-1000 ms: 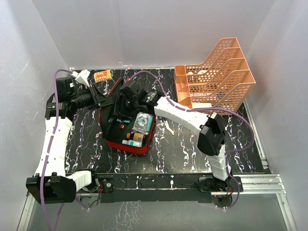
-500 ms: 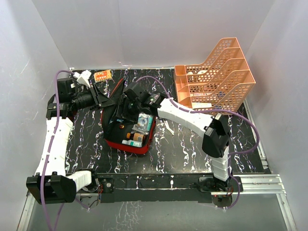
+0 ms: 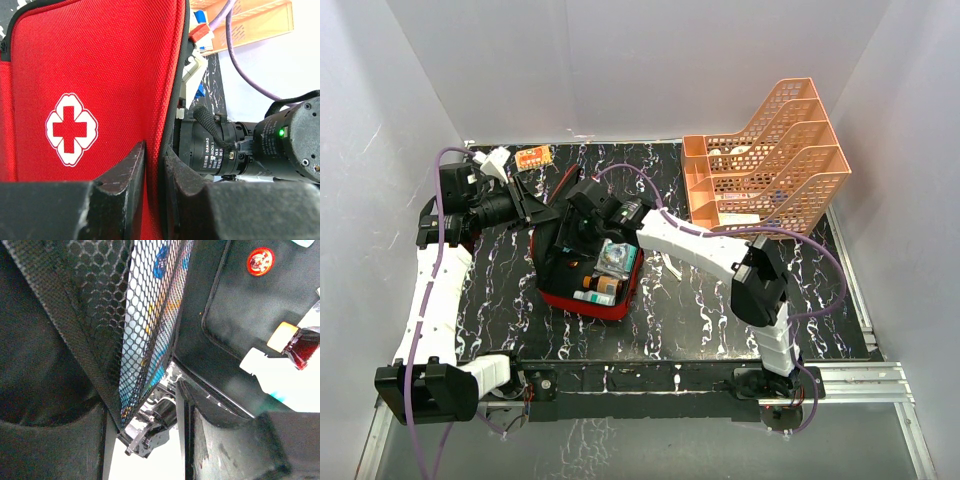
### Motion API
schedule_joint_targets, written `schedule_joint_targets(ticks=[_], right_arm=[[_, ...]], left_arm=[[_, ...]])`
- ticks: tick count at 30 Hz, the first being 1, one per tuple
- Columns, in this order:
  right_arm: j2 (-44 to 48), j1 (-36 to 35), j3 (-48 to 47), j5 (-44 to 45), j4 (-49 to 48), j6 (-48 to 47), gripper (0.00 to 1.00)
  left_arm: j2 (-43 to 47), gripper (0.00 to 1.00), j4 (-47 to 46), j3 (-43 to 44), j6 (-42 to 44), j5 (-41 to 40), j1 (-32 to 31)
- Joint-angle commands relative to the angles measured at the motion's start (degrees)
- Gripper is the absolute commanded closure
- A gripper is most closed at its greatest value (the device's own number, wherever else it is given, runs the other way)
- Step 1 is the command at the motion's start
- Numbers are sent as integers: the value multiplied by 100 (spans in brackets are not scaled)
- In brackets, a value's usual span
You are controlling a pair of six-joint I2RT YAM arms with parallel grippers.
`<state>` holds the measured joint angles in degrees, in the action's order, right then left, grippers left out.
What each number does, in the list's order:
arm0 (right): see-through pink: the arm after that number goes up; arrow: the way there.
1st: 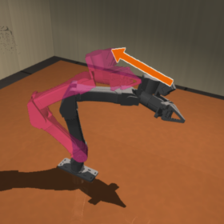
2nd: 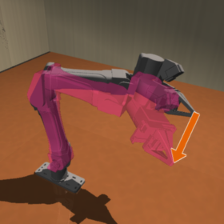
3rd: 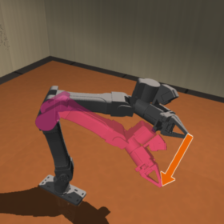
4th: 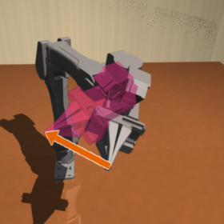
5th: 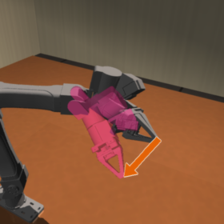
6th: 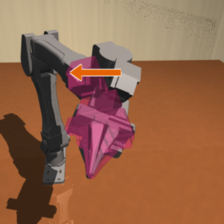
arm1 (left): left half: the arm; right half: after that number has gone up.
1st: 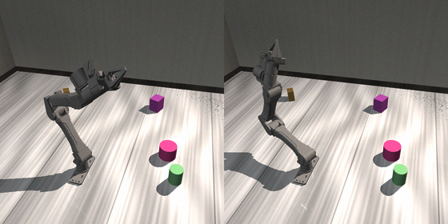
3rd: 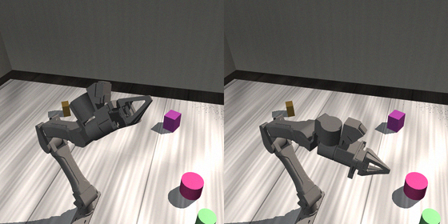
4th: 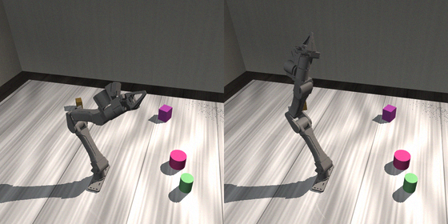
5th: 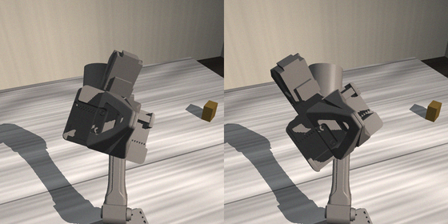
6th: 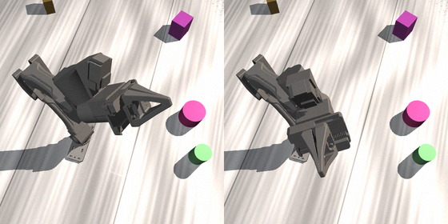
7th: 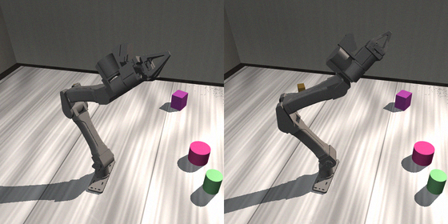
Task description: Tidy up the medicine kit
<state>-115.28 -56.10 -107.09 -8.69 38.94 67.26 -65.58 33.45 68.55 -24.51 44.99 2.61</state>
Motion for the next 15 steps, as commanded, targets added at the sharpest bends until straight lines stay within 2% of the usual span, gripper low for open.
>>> schedule_joint_targets(ticks=[1,8,15], right_arm=[[-204,-59,-201,556,277,-85,56],[516,95,113,1045,-322,-312,45],[1616,520,831,1234,-1124,-968,39]], left_arm=[[164,89,162,1,-88,350,-33],[151,92,369,174,61,12,-32],[114,95,671,393,229,-713,-33]])
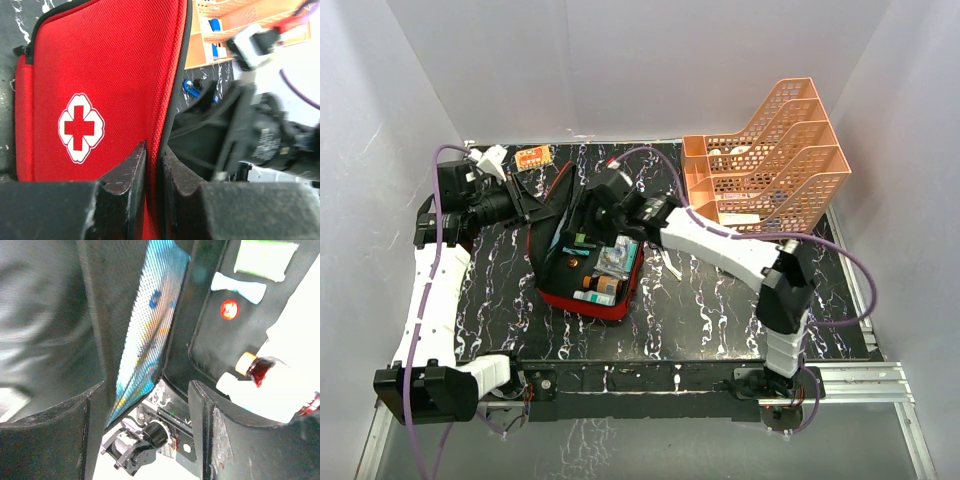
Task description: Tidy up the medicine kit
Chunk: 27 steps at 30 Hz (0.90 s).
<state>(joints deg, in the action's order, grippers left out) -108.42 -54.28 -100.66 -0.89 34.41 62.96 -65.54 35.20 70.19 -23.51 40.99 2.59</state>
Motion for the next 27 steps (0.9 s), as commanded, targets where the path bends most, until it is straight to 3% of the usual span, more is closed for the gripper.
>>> schedule_joint_targets(ticks=[1,9,14,27], right_arm=[[1132,400,305,589,-728,-681,39],[2335,1129,2224,1589,-1102,-2469,37],[2367,1516,3127,1432,-1168,-3462,40],[270,1597,2153,1432,-626,-4002,64]], left_arm=[[111,95,535,264,147,-442,-28],[-1,94,706,466,258,-891,-28],[-66,93,714,499,272,-960,-30],[-141,93,768,534,275,-975,-28]])
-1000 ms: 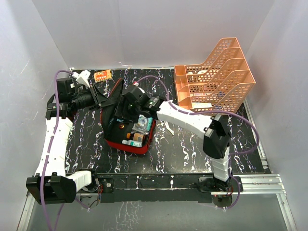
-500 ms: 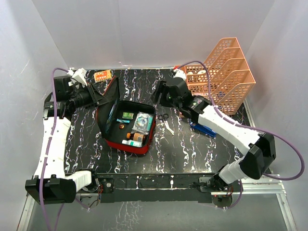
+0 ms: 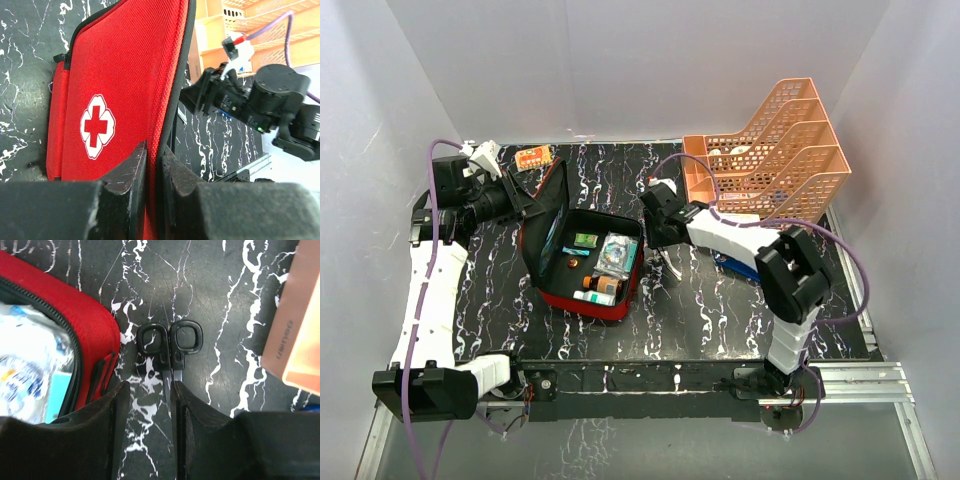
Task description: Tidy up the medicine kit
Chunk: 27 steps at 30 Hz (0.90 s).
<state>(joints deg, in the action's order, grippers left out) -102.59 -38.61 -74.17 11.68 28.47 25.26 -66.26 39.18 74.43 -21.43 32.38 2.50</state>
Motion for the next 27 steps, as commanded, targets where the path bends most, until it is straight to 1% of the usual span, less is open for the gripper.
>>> schedule_joint_targets(ticks=[1,4,6,9,11,15,18,27], right_arm=[[-376,42,-531,198,-53,-228,65],[-518,113,-589,167,-87,-206,66],[-578,152,-585,122,-47,-188,65],[-566,186,-449,113,17,-150,56],[-529,240,-299,94,18,-137,53],[-489,330,-80,-238,-48,-200,53],[-567,362,-82,-429,-51,-279,54],[-987,372,-248,-380,-27,-341,57]], left_arm=[[-71,93,379,115,69,-112,-21],[-96,93,388,129,69,-77,-21],[-105,93,396,133,77,-66,-14],[-107,93,382,121,78,-65,-16],[-109,93,355,99,69,-30,-16],[-115,93,319,47,60,-21,-21],[-112,93,323,41,60,-13,-19],[-126,93,305,44,51,6,-15]])
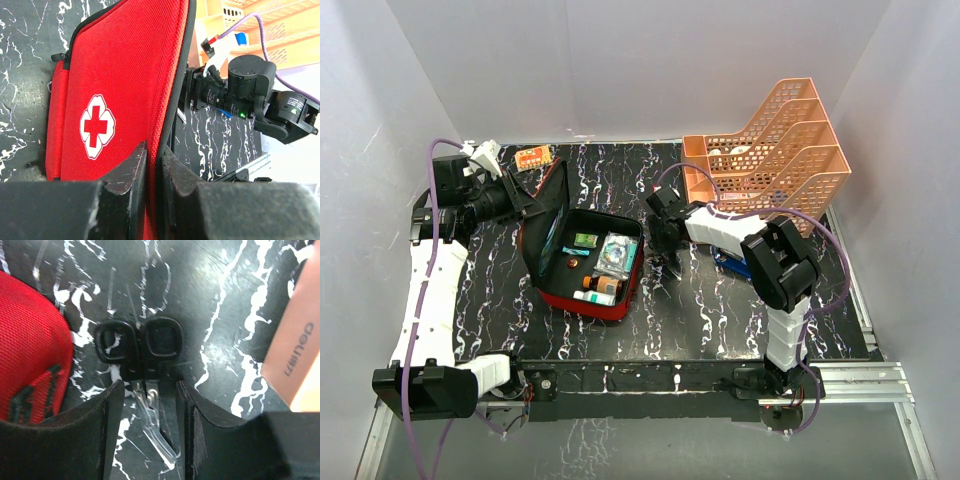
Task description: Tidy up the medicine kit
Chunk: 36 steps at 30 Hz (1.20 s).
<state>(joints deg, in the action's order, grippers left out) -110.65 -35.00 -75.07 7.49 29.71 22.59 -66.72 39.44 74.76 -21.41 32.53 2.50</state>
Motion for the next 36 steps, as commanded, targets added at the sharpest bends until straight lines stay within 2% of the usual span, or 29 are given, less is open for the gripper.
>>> schedule_joint_targets(ticks=[1,17,23,28,36], right_arm=[[-217,11,-167,62,-155,-78,57],[-673,14,-184,643,-353,-63,64],[-679,13,-122,825,-474,36,80],[-257,11,116,948,-989,46,85],[968,7,641,1083,-1929,226,85]], left_arm=[[-81,93,277,14,49,-10,-18],[-62,93,283,11,50,-32,-17],[-87,92,292,21,49,-41,-19],[-72,93,285,30,41,-57,-18],[-70,93,202,-4,-27,-66,-19]])
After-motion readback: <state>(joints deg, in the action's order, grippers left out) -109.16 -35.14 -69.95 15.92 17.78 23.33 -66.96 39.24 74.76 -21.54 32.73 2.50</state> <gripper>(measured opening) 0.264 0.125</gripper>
